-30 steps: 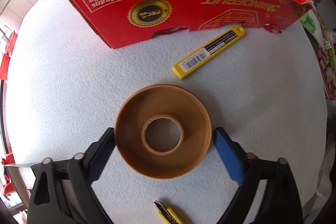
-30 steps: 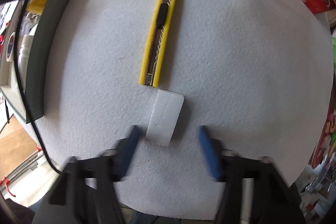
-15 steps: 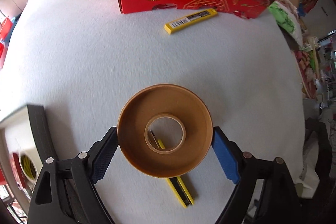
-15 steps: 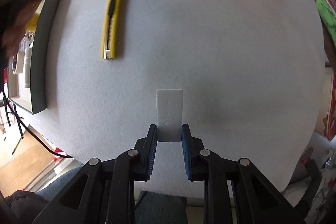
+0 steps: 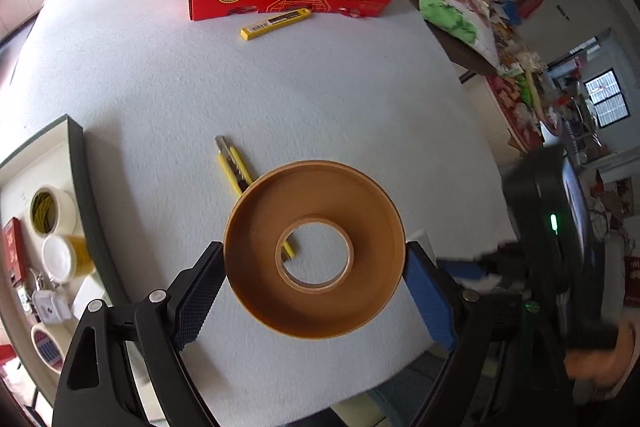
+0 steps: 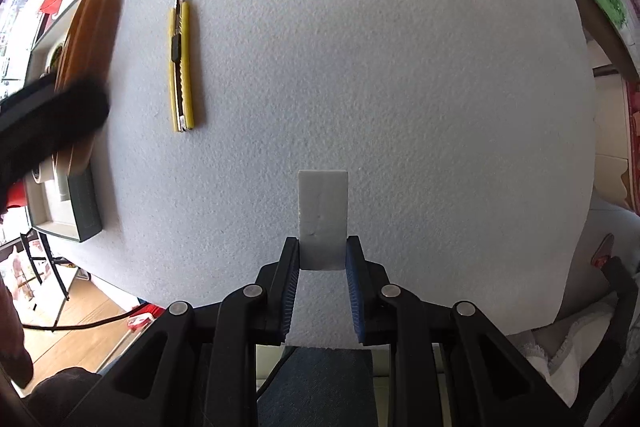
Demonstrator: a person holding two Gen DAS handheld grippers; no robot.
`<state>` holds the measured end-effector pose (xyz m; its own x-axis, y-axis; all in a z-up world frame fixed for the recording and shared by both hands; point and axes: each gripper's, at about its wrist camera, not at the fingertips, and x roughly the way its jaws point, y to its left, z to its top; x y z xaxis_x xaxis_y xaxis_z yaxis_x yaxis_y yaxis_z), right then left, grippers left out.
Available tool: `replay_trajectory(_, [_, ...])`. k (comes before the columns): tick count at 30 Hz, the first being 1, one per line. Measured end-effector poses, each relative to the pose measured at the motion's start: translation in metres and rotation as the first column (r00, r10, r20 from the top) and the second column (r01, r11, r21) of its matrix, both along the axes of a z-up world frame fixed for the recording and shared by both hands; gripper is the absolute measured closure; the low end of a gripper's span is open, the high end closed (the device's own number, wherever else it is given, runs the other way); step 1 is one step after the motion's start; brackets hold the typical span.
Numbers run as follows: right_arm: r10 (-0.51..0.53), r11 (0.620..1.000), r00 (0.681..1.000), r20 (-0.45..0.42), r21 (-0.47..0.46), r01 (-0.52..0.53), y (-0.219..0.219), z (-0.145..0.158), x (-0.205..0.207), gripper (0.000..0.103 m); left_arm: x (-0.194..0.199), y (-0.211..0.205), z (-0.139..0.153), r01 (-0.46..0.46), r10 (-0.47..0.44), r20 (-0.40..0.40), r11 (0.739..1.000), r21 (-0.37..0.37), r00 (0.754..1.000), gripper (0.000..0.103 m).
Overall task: Organize rigid objects
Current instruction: 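Carry the orange holder and white block over the white tray with both tools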
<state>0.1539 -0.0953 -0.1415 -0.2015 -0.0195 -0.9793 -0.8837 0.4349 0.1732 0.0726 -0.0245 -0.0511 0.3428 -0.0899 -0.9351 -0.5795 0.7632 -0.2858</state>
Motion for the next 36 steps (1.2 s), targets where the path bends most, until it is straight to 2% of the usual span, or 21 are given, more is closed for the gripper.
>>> replay_trajectory(6, [0.017,0.999,1.000,0.022,0.031,-0.018,0.002,0.022,0.008,0.079,-0.031,-0.006,0.007,-0.009,0.009,0.017,1.000,0.006,1.000,0.014])
replay_trajectory(7, [0.024,0.999,0.999,0.027,0.038,-0.025,-0.004,0.033,0.018,0.079,-0.036,-0.004,0.008,-0.018,0.017,0.021,1.000,0.009,1.000,0.014])
replay_trajectory(13, [0.114,0.990,0.991,0.068,0.080,-0.119,0.022,0.060,-0.003,0.079,-0.072,0.009,0.021,-0.099,0.097,0.050,0.995,0.034,0.994,0.014])
replay_trajectory(18, [0.207,0.969,0.974,0.092,0.118,-0.217,0.044,0.074,-0.033,0.079,-0.108,0.019,0.030,-0.189,0.186,0.066,0.981,0.044,0.980,0.014])
replay_trajectory(23, [0.286,0.942,0.952,0.106,0.149,-0.299,0.063,0.083,-0.064,0.079,-0.146,0.029,0.036,-0.297,0.294,0.067,0.953,0.052,0.953,0.014])
replay_trajectory(30, [0.387,0.898,0.915,0.111,0.183,-0.401,0.090,0.087,-0.114,0.079,-0.195,0.041,0.038,-0.441,0.438,0.060,0.895,0.064,0.897,0.014])
replay_trajectory(36, [0.469,0.849,0.875,0.118,0.211,-0.484,0.109,0.094,-0.155,0.079,-0.224,0.047,0.034,-0.522,0.520,0.044,0.850,0.075,0.853,0.014])
